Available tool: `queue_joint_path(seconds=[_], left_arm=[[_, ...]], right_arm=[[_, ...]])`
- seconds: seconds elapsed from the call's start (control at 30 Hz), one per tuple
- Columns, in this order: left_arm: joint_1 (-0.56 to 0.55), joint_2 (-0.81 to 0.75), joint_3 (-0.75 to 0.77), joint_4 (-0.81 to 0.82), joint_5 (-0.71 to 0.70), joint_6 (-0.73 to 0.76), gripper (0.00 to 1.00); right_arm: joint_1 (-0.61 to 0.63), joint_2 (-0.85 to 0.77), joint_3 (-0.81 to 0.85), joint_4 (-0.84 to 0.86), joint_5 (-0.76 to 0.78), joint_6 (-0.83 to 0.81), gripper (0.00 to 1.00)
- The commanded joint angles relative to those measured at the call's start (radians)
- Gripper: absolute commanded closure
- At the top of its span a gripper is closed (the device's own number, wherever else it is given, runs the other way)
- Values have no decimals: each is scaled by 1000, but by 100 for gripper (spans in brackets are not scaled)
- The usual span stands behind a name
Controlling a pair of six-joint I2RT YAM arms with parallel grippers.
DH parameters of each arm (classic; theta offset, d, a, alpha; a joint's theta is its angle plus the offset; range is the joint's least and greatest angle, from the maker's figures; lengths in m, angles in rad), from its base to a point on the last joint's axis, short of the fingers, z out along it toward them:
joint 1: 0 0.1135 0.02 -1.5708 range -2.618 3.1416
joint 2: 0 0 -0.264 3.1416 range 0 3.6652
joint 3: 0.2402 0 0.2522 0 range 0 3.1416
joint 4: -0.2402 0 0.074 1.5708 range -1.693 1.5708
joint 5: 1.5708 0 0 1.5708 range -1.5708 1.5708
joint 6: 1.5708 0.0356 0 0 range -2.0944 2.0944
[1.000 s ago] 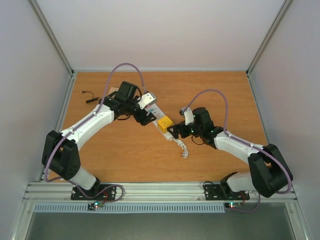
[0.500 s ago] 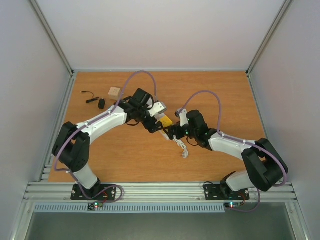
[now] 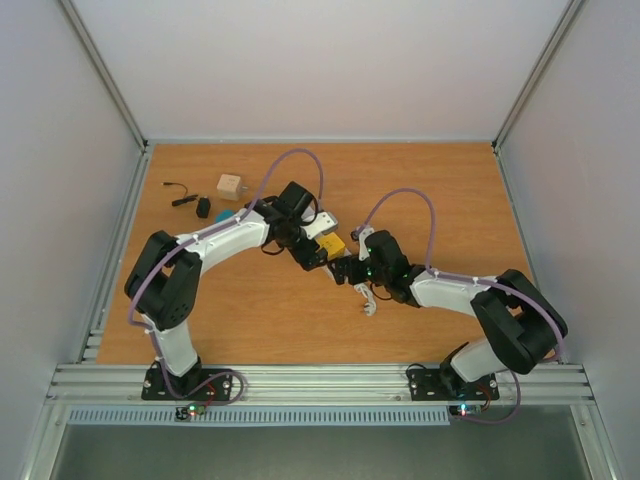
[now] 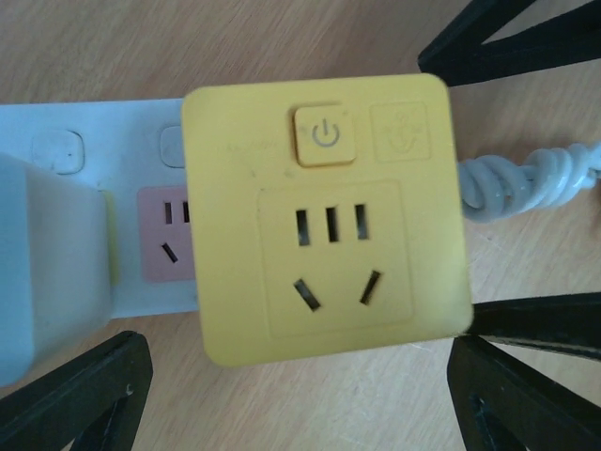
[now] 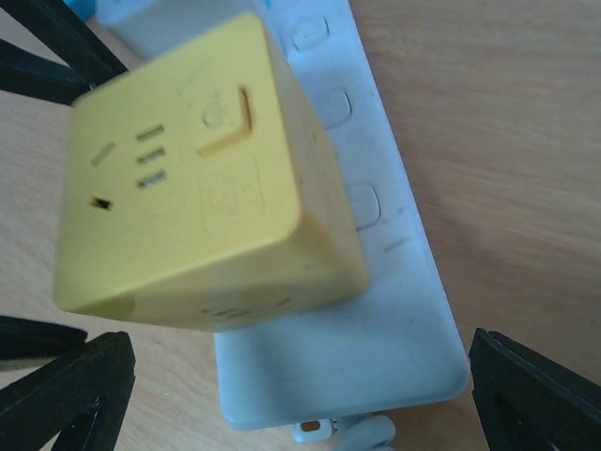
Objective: Pull the plug off the socket
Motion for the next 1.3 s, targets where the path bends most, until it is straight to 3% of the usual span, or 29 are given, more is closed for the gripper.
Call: queue_joint_path(seconds=[0.0, 0.27, 0.73, 1.13, 1.27], left_arm=[[-12, 42, 58, 80, -7, -25, 14], [-14, 44, 71, 71, -17, -4, 18], [-14, 26, 19, 66, -38, 45, 27], [-13, 3, -6, 76, -43, 29, 41], [-14, -6, -19, 81, -47, 25, 44]], right_arm=[[43, 37, -18, 130, 5, 16, 1], [44, 90, -47, 221, -27, -24, 3], [70, 195, -30, 305, 44, -75, 11], [122, 266, -12, 392, 137, -108, 3], [130, 276, -14, 412, 138, -125, 6]])
